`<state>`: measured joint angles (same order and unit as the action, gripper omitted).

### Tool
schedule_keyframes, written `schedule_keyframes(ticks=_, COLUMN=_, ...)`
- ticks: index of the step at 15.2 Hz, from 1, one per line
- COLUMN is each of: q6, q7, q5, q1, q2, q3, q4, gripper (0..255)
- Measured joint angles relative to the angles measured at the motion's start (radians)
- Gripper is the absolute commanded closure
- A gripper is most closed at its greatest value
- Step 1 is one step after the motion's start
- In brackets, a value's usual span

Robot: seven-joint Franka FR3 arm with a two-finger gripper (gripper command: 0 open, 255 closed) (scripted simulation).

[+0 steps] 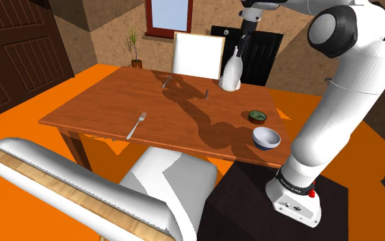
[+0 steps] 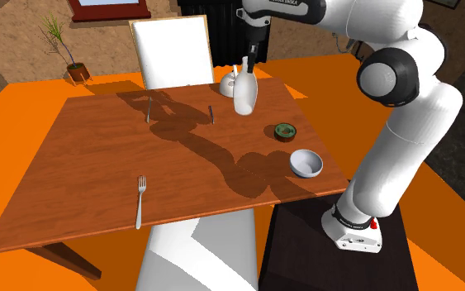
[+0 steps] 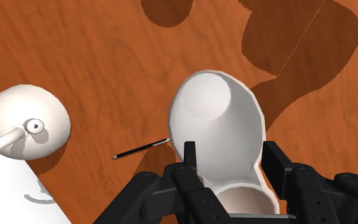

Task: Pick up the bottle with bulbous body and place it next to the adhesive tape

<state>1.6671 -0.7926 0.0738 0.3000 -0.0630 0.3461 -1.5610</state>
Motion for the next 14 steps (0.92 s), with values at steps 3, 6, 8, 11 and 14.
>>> schedule_keyframes(ticks=3, q6=0.041, q7=-0.002, q5=-0.002, q1=0.0, q2=0.006, q3=0.0, q4=-0.046, gripper=255)
schedule_keyframes(ticks=6, q6=0.082, q7=0.001, q5=-0.004, q1=-0.004, q2=0.013, q3=-0.003, q4=-0.093, gripper=255)
schedule_keyframes(ticks=8, q6=0.109, q7=-0.001, q5=-0.004, q1=-0.004, q2=0.015, q3=-0.003, q4=-0.123, gripper=255)
schedule_keyframes(ticks=11, q6=0.152, q7=-0.003, q5=-0.005, q1=-0.004, q2=0.018, q3=-0.003, q4=-0.169, gripper=255)
schedule_keyframes(ticks=14, q6=0.193, q7=-0.004, q5=-0.003, q1=-0.006, q2=0.016, q3=-0.004, q4=-0.208, gripper=255)
